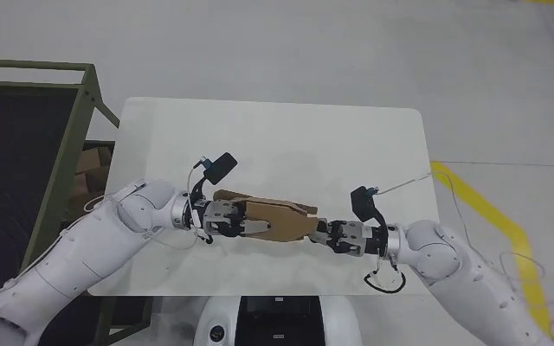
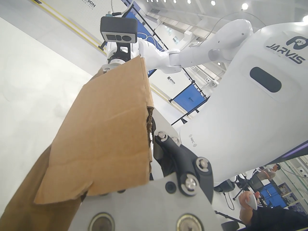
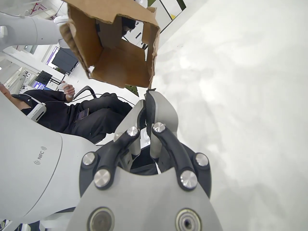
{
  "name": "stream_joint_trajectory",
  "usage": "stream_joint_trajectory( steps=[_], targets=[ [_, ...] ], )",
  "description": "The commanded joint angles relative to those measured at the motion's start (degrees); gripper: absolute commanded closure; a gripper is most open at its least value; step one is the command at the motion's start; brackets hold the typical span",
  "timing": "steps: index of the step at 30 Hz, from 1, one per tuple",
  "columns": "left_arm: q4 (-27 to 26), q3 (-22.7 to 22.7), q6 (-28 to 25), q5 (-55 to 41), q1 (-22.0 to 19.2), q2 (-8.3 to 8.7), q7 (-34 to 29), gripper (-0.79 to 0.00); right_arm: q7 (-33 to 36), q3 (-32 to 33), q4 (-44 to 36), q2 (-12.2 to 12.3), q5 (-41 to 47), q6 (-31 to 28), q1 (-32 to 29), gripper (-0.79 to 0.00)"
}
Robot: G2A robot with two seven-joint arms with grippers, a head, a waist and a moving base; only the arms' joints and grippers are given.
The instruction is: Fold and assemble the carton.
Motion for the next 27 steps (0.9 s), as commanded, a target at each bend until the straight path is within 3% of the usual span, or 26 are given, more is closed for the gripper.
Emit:
stream_joint_trajectory(
  steps=[1,27],
  targets=[
    [0.1,-0.2,-0.3,-0.7,0.2,-0.02,-0.7,0.000,-0.1,0.1,0.0,-0.1,0.2,0.3,-0.1,0.000],
    [0.3,0.8,1.2,-1.3,-0.6,-0.71,-2.7,0.000,-5.6,3.0,-2.2,-1.0,-3.5,-0.6,-2.1,0.000]
  ],
)
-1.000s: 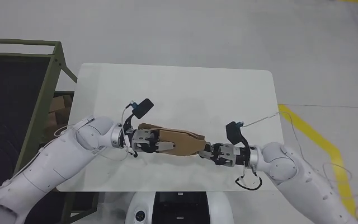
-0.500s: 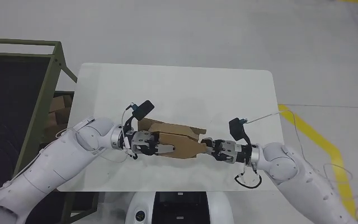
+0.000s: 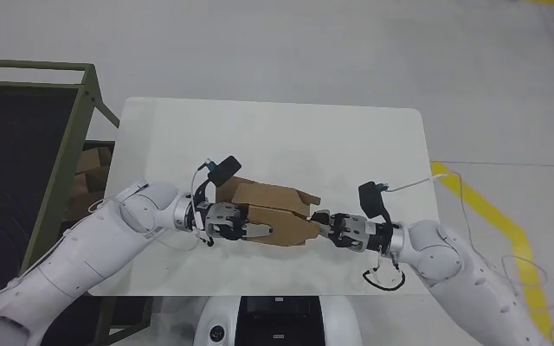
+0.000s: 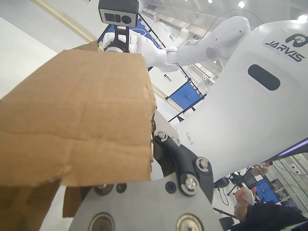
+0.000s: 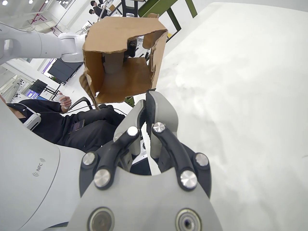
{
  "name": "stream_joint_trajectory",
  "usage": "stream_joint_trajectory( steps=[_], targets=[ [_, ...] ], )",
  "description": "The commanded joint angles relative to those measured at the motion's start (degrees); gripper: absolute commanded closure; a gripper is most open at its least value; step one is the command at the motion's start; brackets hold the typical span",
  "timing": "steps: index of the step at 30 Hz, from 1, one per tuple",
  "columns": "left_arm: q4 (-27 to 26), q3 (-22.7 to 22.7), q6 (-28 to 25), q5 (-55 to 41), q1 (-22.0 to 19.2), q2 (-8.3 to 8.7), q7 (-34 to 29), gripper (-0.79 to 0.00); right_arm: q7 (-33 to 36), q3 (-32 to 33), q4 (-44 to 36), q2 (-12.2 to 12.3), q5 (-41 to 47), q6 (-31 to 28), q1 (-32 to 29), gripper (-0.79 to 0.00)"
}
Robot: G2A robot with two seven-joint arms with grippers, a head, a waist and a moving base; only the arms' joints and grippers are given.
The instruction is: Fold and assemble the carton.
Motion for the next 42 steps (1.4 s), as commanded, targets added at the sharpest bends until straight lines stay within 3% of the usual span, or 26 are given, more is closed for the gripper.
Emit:
stream_joint_trajectory(
  steps=[1,16,28,34,38,42],
  targets=[
    [0.1,0.1,0.1,0.1,-0.1,-0.04,-0.1,0.000,-0.3,0.2,-0.3,0.0,-0.4,-0.1,-0.2,0.000],
    [0.5,0.3,-0.5,0.3,-0.2,-0.18,0.5,0.000,-1.0,1.5,-1.5,-0.4,-2.1,-0.9,-1.4,0.000],
    [0.6,-0.5,-1.0,0.4,0.2,0.10,1.0,0.000,-3.4,2.1,-2.9,-0.8,-10.1,-3.5,-2.6,0.000],
    [0.1,-1.2,-0.8,0.4,0.6,0.45,0.8,0.000,-4.8,3.1,-3.4,-0.7,-12.1,-4.2,-3.9,-0.194],
    [-0.1,-1.5,-0.7,0.3,0.8,0.65,0.7,0.000,-4.5,3.7,-3.7,-0.7,-12.5,-3.8,-4.7,-0.246],
    [-0.3,-2.0,-0.6,0.3,1.0,0.88,0.6,0.000,-5.4,5.5,-4.1,-0.4,-12.5,-4.0,-5.8,-0.246]
  ],
)
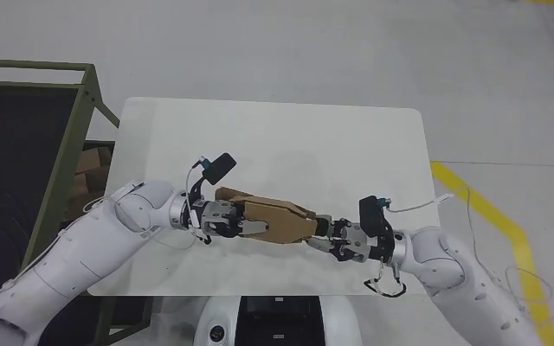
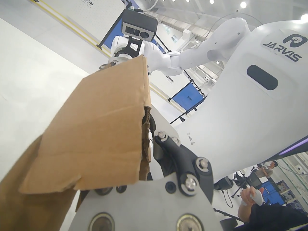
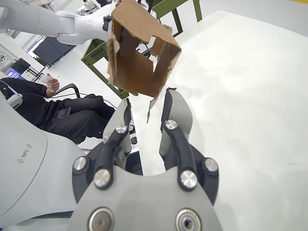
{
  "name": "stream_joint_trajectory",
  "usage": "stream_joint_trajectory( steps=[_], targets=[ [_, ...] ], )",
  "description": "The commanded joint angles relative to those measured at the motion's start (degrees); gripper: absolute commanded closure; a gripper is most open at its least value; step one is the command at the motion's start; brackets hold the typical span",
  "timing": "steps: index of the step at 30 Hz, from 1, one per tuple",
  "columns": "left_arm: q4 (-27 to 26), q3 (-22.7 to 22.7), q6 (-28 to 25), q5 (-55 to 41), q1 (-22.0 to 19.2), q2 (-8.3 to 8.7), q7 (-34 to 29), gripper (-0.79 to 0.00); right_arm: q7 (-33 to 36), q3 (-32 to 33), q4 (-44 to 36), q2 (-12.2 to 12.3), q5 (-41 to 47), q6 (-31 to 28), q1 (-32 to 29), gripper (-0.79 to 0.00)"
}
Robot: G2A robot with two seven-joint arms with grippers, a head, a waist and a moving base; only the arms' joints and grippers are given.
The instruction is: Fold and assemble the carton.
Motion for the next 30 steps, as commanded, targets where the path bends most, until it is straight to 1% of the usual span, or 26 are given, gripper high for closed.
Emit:
stream_joint_trajectory(
  steps=[1,3,6,7,8,10,11,12,13,14,15,20,23,25,28,30],
  targets=[
    [-0.1,-0.2,0.1,-0.1,0.2,0.12,-0.1,0.000,-1.0,1.2,-0.2,0.1,-0.3,-0.4,-0.8,-0.246],
    [-0.2,-0.3,0.2,-0.3,0.3,0.24,-0.2,0.000,-3.2,2.9,-0.8,0.3,-1.5,-1.2,-1.7,-0.231],
    [-0.2,-0.5,0.4,-0.7,0.5,0.39,-0.4,0.000,-8.6,6.0,-2.7,0.3,-7.3,-2.8,-3.9,-0.219],
    [-0.3,-0.5,0.6,-0.9,0.6,0.44,-0.6,0.000,-10.8,7.2,-3.4,0.3,-9.9,-2.6,-5.0,-0.240],
    [-0.3,-0.5,0.9,-1.1,0.6,0.48,-0.9,0.000,-13.0,8.2,-4.3,0.3,-12.7,-2.2,-6.1,-0.289],
    [-0.4,-0.6,1.4,-1.7,0.5,0.53,-1.4,0.000,-17.8,9.8,-6.0,0.1,-17.8,-1.2,-8.4,-0.311],
    [-0.5,-0.6,1.6,-1.9,0.5,0.53,-1.6,0.000,-19.8,10.4,-6.6,0.1,-20.0,-1.0,-9.5,-0.348],
    [-0.5,-0.6,1.8,-2.0,0.5,0.54,-1.8,0.000,-21.8,11.0,-7.0,0.0,-21.8,-1.0,-10.5,-0.468],
    [-0.6,-0.5,2.0,-2.2,0.5,0.53,-2.0,0.000,-23.6,11.5,-7.5,0.0,-23.8,-1.3,-11.3,-0.683],
    [-0.8,-0.4,2.3,-2.6,0.5,0.52,-2.3,0.000,-24.9,11.9,-7.8,0.0,-25.7,-1.8,-12.0,-0.773],
    [-0.9,-0.2,2.6,-3.4,0.6,0.51,-2.6,0.000,-26.1,12.3,-7.9,0.0,-27.3,-2.1,-12.6,-0.785],
    [-1.8,1.1,4.5,-7.8,-0.1,0.54,-4.5,0.000,-30.3,13.1,-8.9,-0.1,-33.5,-1.9,-14.6,-0.785],
    [-1.3,1.6,5.8,-9.7,-0.9,0.64,-5.8,0.000,-32.3,13.0,-9.5,-0.3,-36.8,-0.7,-15.5,-0.785],
    [-1.0,1.8,6.1,-10.2,-1.2,0.65,-6.2,0.000,-33.0,12.9,-9.7,-0.3,-38.6,-1.4,-15.6,-0.785],
    [-0.8,2.1,6.3,-10.3,-1.5,0.62,-6.3,0.000,-32.7,12.2,-9.2,-0.3,-39.1,-4.2,-15.7,-0.785],
    [-0.5,2.3,6.3,-9.7,-1.7,0.60,-6.3,0.000,-30.9,11.2,-8.8,-0.4,-35.7,-4.6,-16.0,-0.776]
  ],
)
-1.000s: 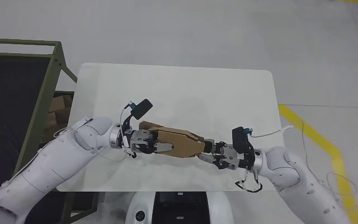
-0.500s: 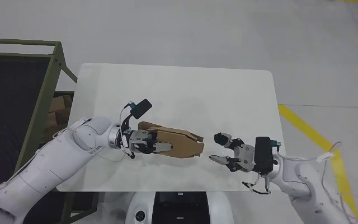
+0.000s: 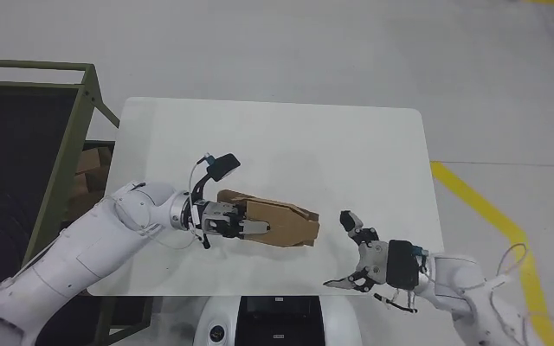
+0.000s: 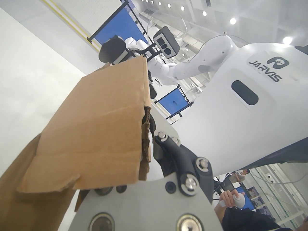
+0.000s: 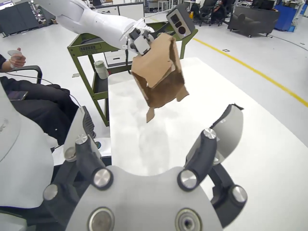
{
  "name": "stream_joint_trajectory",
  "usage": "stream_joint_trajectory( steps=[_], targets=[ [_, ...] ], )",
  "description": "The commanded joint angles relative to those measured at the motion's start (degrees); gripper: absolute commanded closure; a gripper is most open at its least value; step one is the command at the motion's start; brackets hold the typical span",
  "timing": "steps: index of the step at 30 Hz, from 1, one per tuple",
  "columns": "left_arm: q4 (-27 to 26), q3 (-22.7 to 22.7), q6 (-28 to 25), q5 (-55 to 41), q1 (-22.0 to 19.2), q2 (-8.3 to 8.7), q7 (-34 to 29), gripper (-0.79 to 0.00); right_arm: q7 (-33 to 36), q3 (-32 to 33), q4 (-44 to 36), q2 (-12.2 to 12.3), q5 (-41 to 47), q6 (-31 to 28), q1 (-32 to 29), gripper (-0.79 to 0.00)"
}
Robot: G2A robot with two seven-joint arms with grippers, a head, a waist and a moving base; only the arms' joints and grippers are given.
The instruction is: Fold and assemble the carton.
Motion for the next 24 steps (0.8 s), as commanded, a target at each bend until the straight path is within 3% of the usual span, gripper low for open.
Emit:
stream_joint_trajectory(
  steps=[1,5,7,15,24],
  targets=[
    [0.2,0.1,-0.1,0.7,-0.2,-0.03,0.1,0.000,2.6,-1.3,0.5,0.0,4.6,-1.7,0.2,-0.776],
    [0.6,0.3,-0.4,1.6,-0.4,-0.12,0.4,0.000,7.2,-4.0,2.7,0.2,16.0,-5.7,4.1,-0.773],
    [0.6,0.5,-0.6,1.9,-0.4,-0.15,0.6,0.000,9.9,-5.7,3.7,0.5,21.1,-5.7,6.0,-0.696],
    [0.9,0.8,-1.0,2.3,-0.5,-0.20,1.0,0.000,19.3,-10.2,5.0,1.5,35.4,-5.7,11.8,-0.767],
    [1.5,0.7,-1.4,3.2,-0.6,-0.35,1.4,0.000,26.0,-14.2,4.6,2.8,45.9,-5.7,16.0,-0.763]
  ],
)
